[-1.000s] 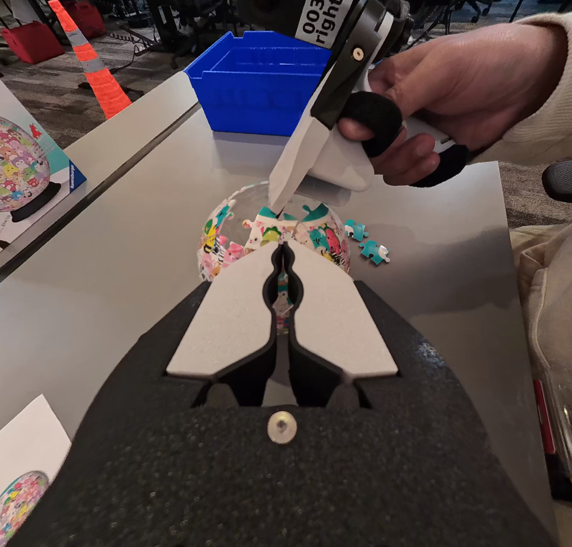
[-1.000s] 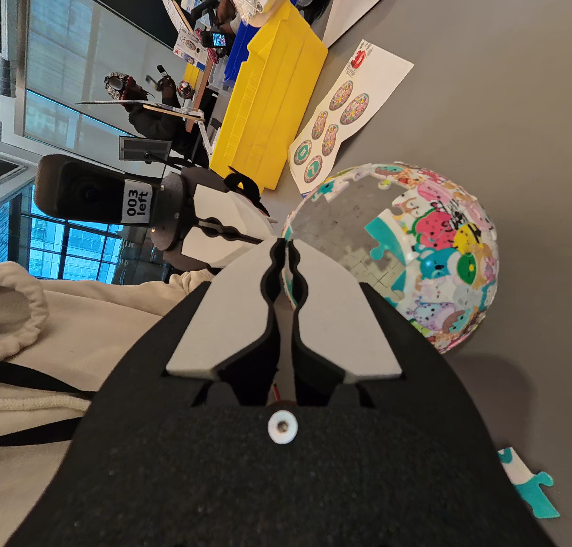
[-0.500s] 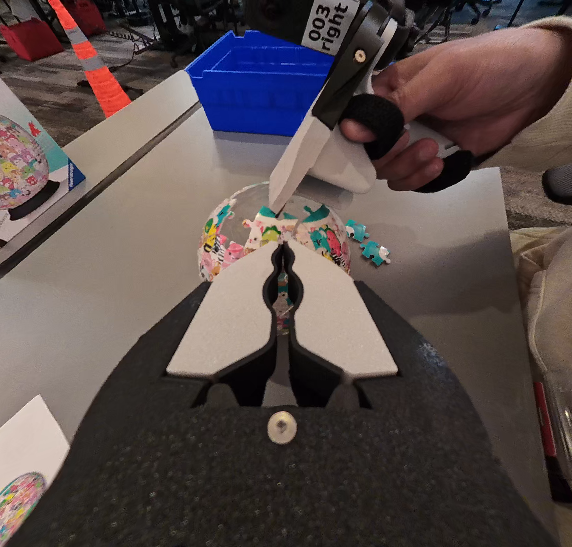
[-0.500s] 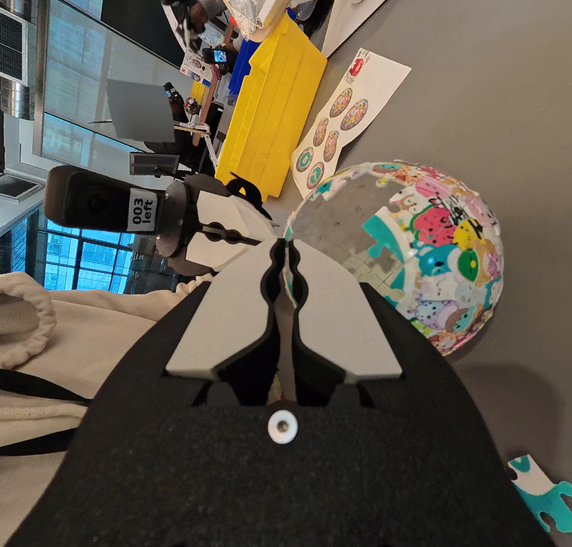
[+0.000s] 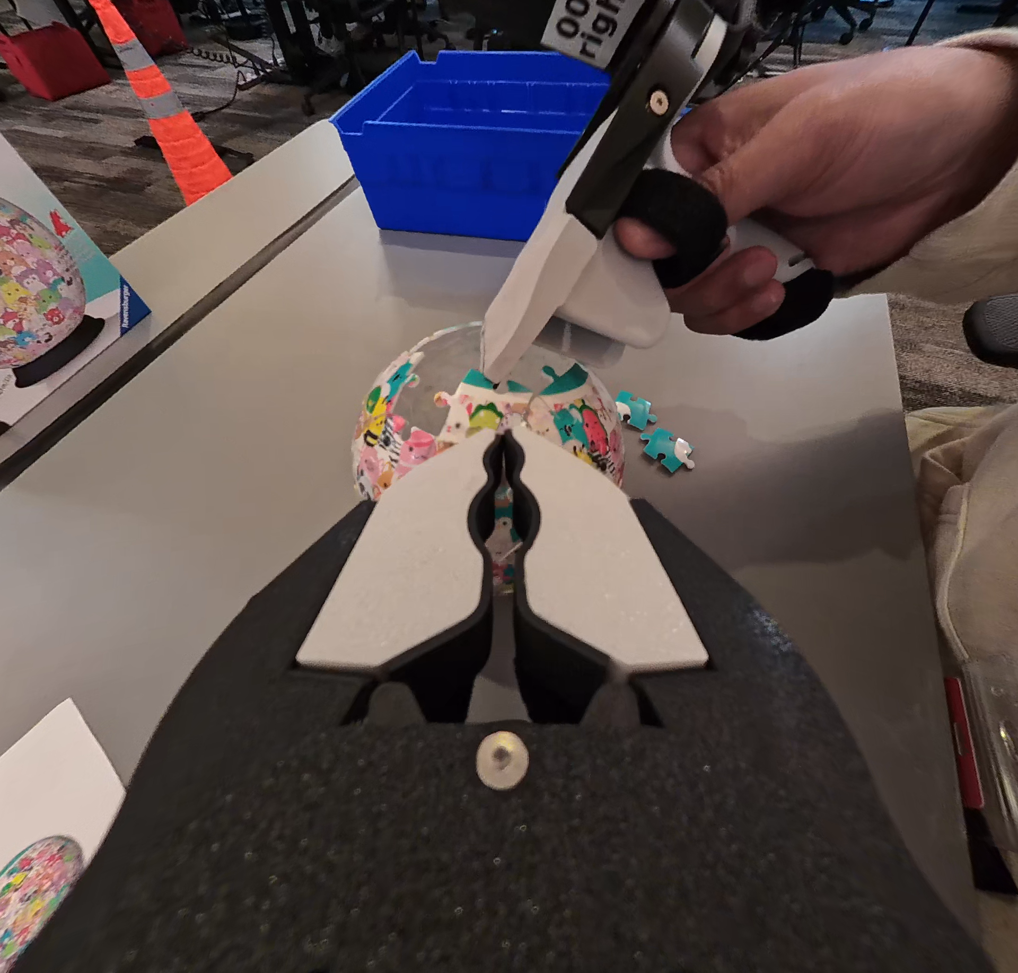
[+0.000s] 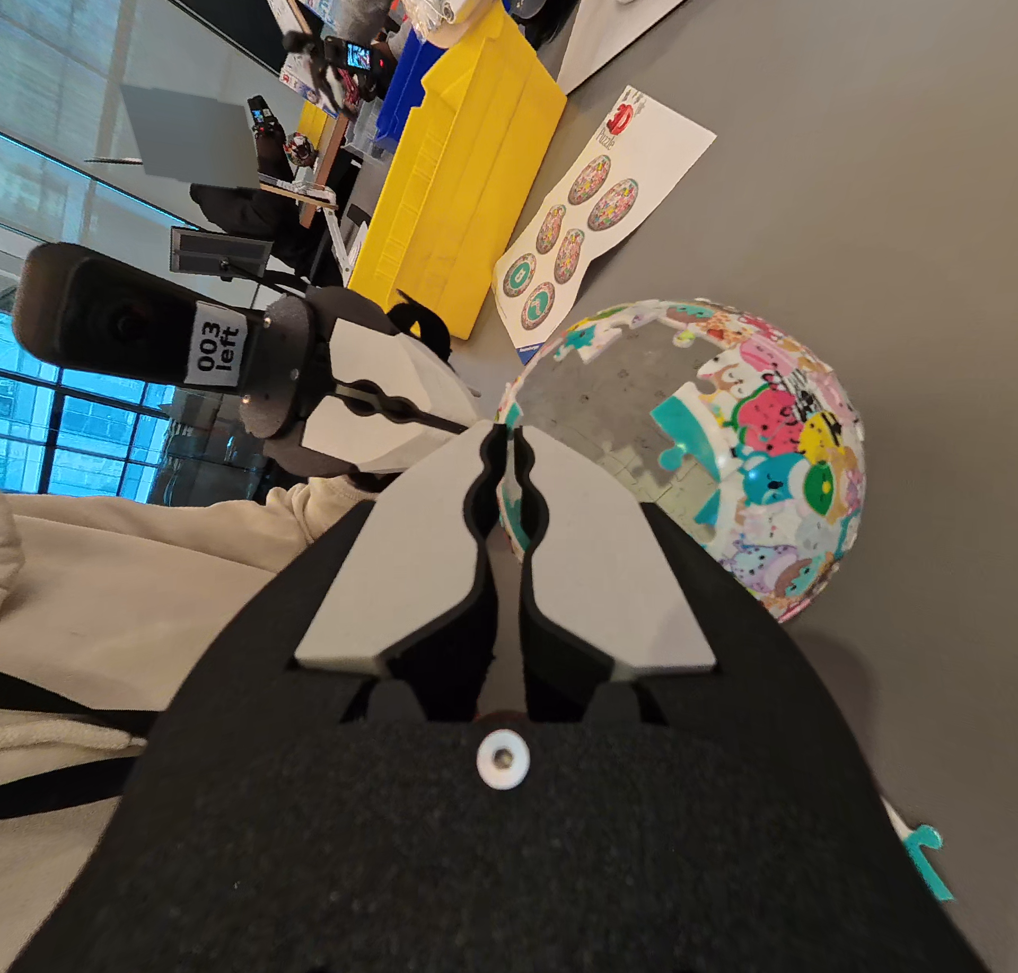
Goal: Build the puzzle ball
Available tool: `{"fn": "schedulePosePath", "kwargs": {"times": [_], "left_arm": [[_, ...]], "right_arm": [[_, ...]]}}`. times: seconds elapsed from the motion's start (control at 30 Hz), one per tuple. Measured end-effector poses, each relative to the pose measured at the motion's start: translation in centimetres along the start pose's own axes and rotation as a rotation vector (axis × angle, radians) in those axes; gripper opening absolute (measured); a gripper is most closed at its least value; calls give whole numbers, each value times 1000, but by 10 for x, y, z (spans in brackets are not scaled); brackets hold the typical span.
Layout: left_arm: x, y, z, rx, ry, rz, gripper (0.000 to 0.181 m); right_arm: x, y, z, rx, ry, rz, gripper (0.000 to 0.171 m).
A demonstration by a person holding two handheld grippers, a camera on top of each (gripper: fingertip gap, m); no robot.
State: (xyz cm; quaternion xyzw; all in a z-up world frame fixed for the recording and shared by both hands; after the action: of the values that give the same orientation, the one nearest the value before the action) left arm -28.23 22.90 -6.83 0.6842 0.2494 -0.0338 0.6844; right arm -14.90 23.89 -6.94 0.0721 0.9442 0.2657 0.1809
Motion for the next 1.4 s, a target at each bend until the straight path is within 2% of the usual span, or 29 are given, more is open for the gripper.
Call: {"fn": "schedulePosePath", "kwargs": {"times": [0.93,1.03,1.13,1.4], "left_arm": [[0,1,-3,-34,-16,23,0],[-1,2,-10,-44,34,41,0],[4,-3,-14,-76,9,8,0],[-1,2,-15,-62,31,49,0]], "right_arm": [[-1,-2,0,20,-12,10,3],[-1,-2,0,18,-15,10,3],[-1,-2,0,22,-15,10,3],[-1,-3,1,22,-22,4,3]]}}
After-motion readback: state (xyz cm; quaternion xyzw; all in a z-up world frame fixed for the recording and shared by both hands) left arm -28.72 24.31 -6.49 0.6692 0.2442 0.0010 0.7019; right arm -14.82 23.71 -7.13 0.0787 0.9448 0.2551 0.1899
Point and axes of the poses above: each gripper's, where its closed fingertips meet, x out along the fingers, y out of its top, z = x × y across the jaws, the point moved 7 cm from there along -x, back along the fingers, and after that the axes turned 3 degrees about y, right-handed, at the moved point
